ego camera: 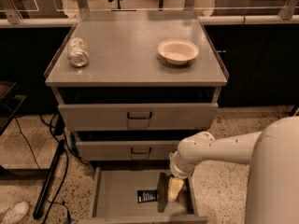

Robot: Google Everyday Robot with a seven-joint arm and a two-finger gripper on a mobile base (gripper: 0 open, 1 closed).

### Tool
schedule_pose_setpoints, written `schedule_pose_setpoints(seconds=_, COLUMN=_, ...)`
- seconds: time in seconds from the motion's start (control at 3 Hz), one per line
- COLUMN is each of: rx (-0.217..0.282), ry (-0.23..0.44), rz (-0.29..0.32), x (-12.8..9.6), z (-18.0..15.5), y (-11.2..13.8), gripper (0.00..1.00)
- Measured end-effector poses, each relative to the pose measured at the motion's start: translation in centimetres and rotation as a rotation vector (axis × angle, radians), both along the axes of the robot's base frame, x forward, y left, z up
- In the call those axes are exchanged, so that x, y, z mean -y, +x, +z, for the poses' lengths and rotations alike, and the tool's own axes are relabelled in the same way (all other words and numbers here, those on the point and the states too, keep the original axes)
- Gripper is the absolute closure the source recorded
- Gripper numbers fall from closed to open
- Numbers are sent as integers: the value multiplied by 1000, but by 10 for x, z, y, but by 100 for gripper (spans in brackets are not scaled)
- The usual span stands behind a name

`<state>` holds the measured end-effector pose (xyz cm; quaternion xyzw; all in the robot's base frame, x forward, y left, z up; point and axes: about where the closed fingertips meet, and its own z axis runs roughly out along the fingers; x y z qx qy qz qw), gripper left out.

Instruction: Pick rxbar blueberry from bottom drawer and place on counter

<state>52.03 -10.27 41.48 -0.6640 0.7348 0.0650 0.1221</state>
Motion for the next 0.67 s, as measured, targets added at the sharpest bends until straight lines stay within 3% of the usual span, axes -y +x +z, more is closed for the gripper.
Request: schedule_pose_setpoints(seconds=0.67, rx=-87, ry=38, rz=35, x=-18, z=-73, y=4, gripper=0)
